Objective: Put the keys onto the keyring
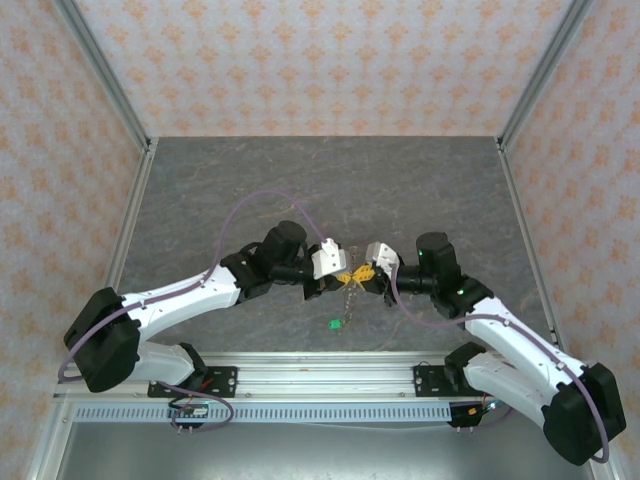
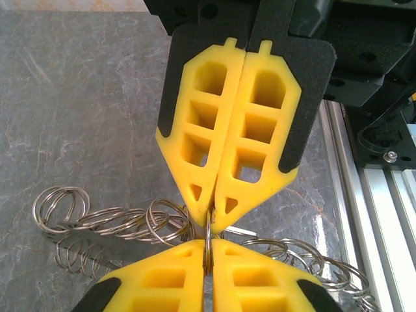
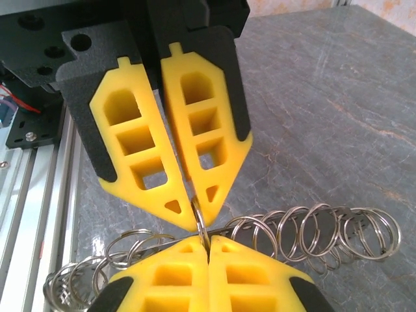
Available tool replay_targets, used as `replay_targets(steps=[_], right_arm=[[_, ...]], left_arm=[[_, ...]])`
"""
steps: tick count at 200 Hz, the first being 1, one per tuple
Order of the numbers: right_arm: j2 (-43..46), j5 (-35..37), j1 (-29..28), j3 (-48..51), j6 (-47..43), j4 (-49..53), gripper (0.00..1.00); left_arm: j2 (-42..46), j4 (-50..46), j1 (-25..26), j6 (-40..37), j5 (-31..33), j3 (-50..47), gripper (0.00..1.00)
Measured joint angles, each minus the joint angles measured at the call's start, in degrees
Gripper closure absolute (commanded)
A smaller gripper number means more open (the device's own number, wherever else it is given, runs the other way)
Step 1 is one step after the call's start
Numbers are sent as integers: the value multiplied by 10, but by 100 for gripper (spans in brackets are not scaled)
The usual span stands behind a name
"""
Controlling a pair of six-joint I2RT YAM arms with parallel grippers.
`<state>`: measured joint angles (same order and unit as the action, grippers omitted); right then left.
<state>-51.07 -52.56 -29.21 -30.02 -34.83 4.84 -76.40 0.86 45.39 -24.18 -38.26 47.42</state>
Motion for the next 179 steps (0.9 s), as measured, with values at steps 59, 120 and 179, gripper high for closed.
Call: replay_targets(steps=[59,120,179], right_arm=[[-7,9,-2,-69,-18,107,100],[-43,93,-49,-141,-38,202,100],[-50,109,-54,-150,-39,211,100]], left_arm=[[-10,-12,0,-19,2,14,84],[-18,-14,0,-14,0,17,86],[-18,-11,0,3,2,16,85]])
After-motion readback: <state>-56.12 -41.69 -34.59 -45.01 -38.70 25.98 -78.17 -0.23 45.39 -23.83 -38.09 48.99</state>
